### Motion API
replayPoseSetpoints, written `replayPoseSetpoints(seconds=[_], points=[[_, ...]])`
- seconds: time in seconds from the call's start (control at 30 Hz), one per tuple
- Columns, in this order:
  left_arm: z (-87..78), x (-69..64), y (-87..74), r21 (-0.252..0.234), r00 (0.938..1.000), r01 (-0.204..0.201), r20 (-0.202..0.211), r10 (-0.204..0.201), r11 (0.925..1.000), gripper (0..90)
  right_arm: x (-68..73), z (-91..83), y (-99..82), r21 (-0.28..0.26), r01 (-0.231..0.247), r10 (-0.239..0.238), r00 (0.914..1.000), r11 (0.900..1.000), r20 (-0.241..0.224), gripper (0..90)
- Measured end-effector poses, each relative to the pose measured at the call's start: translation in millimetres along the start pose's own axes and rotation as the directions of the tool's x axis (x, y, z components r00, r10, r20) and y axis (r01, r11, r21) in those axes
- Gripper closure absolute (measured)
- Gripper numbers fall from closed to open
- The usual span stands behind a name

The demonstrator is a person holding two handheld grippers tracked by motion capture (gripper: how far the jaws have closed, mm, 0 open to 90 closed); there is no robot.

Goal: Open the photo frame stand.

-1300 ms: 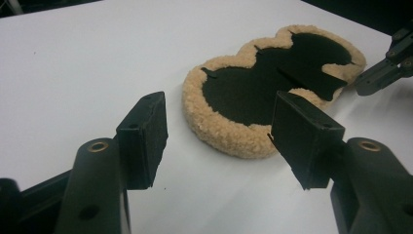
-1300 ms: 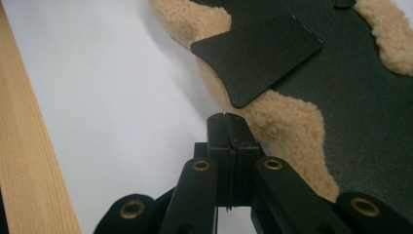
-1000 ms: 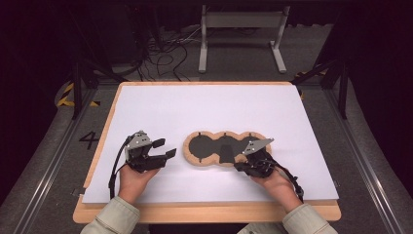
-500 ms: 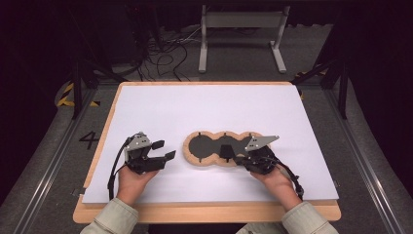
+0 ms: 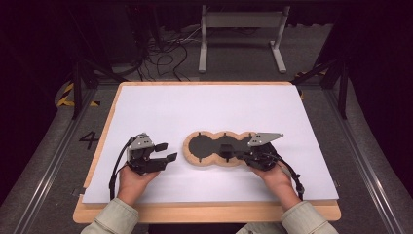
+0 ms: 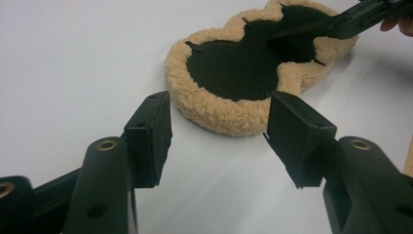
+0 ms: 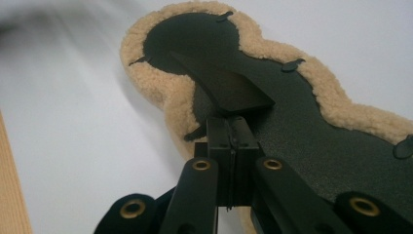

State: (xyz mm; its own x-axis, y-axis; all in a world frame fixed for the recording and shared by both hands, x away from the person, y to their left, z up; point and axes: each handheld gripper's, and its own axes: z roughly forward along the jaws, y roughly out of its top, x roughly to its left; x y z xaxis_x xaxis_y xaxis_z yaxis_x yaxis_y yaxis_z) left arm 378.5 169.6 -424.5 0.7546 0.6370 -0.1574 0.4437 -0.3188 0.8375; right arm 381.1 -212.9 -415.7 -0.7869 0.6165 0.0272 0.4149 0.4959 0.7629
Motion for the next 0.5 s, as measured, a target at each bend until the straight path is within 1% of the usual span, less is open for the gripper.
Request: replayPoseSetpoints(seconds=[0.07,0.13,0.23,0.3,0.37,0.43,0.47,0.5], points=[[0.1,0.0,0.7,0.005,0.9999,0.01,0.013,-0.01,0.9999,39.6,0.8,-0.6,-0.3,0.009,0.002,-0.002,1.0,1.0,0.002,90.0],[-0.8,-0.7,1.3,0.008,0.9999,0.001,0.014,-0.001,1.0,39.0,2.1,-4.9,-0.4,0.016,0.013,-0.013,0.9999,0.9998,0.011,90.0],[-1.5,-0.5,2.5,0.004,0.9997,0.004,0.024,-0.004,1.0,38.6,2.8,-10.0,-0.1,0.015,0.019,-0.019,0.9996,0.9997,0.022,90.0],[-1.6,-1.3,4.4,0.003,0.9993,0.018,0.032,-0.018,0.9998,38.2,3.4,-18.4,1.1,0.006,0.029,-0.029,0.9989,0.9996,0.038,90.0],[-1.9,-2.7,8.2,0.021,0.9985,0.04,0.036,-0.04,0.999,37.4,3.7,-25.8,2.7,-0.004,0.031,-0.031,0.9979,0.9995,0.057,87.9],[-3.6,-5.3,11.8,0.024,0.9984,0.047,0.03,-0.047,0.9986,36.8,3.9,-33.2,4.3,-0.017,0.036,-0.035,0.9967,0.9992,0.073,86.1],[-4.9,-7.5,14.7,0.028,0.998,0.057,0.028,-0.057,0.998,36.8,3.9,-35.6,4.9,-0.021,0.037,-0.035,0.9962,0.9991,0.08,84.3],[-5.3,-8.1,16.2,0.031,0.9981,0.055,0.027,-0.056,0.998,36.8,3.4,-40.2,5.8,-0.031,0.033,-0.03,0.9955,0.999,0.09,82.3]])
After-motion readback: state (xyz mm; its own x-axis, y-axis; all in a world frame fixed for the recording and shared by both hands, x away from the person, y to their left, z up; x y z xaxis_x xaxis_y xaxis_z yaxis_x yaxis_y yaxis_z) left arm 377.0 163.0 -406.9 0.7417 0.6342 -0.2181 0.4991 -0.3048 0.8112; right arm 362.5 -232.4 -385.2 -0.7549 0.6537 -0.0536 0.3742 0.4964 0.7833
